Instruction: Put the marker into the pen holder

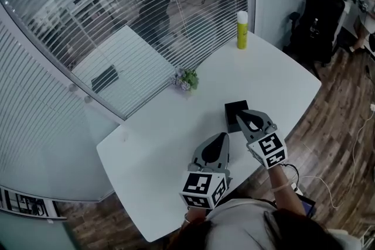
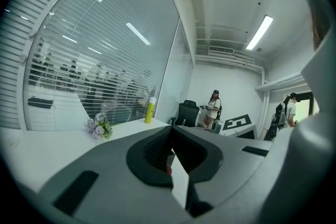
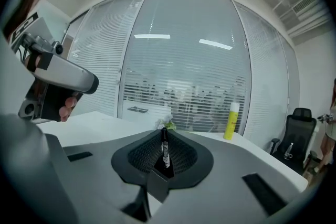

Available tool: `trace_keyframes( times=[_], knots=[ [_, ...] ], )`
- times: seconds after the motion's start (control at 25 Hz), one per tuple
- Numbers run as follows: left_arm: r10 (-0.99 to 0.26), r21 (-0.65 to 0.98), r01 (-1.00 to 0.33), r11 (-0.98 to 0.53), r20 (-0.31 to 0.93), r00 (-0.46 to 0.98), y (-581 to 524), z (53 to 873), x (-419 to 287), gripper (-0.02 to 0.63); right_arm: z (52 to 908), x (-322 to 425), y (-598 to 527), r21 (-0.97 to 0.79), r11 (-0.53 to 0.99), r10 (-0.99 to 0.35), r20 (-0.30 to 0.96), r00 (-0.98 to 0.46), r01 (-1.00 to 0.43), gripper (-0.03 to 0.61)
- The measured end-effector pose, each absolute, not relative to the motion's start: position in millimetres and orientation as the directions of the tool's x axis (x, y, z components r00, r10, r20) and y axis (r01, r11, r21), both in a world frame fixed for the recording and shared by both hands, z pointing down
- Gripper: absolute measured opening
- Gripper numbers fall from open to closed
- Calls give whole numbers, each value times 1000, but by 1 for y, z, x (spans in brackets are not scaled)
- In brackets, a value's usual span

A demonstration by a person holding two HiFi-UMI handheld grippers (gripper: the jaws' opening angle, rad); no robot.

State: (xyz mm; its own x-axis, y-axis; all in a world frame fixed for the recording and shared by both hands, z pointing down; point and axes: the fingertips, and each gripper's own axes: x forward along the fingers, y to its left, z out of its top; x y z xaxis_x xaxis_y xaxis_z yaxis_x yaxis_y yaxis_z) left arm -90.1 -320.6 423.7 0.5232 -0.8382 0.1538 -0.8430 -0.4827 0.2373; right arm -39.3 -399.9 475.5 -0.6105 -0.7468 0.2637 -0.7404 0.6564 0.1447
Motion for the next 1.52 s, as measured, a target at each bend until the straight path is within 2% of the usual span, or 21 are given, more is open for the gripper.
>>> trace_keyframes(
  times=[0.96,1.52],
  knots=[
    [-843,265,-853,-450,189,504,-329,436,-102,18,526,-55,-411,110,693,-683,419,-599,-713,60],
    [-853,281,-862,-422,199,482,-332,437,-115,18,536,-63,-413,74,705,-654,452,-606,-706,60]
  ],
)
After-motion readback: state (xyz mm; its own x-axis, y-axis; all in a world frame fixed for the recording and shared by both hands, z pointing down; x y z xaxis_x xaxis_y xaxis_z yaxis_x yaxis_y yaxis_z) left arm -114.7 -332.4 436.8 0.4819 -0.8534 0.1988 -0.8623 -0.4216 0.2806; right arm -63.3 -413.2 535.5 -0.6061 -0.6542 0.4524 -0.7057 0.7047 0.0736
